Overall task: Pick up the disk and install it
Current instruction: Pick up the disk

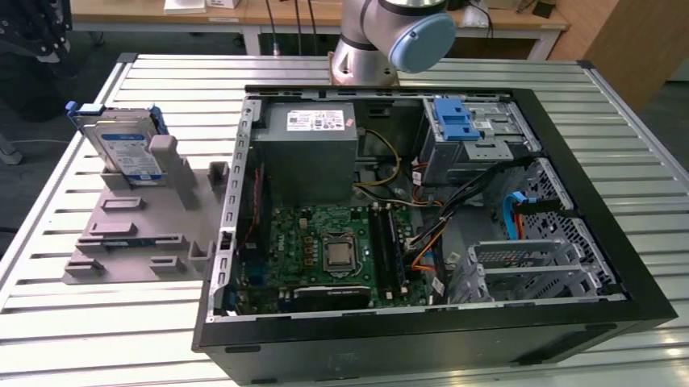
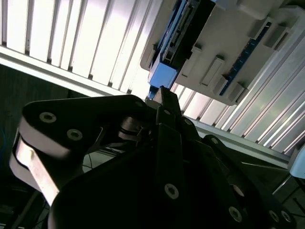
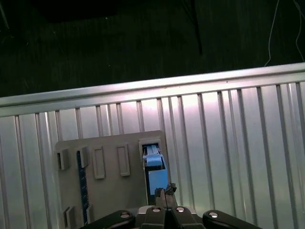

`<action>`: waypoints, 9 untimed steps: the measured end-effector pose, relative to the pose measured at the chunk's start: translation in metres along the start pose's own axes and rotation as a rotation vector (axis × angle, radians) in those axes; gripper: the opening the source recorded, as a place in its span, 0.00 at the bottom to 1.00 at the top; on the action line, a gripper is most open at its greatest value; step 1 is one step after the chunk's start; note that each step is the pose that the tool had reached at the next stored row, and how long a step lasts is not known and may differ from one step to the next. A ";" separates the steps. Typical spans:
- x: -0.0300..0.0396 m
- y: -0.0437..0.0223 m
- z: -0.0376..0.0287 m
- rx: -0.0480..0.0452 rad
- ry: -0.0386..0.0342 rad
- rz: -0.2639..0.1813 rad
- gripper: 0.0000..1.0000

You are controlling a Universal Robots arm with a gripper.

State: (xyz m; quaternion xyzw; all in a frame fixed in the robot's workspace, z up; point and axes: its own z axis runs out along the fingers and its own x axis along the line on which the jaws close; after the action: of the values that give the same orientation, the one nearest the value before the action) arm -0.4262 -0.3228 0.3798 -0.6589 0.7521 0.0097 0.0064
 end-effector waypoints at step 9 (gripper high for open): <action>0.0006 -0.0001 0.0032 0.0002 0.0005 0.000 0.35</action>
State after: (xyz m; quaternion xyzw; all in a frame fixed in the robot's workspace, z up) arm -0.4263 -0.3233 0.3766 -0.6589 0.7521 0.0094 0.0063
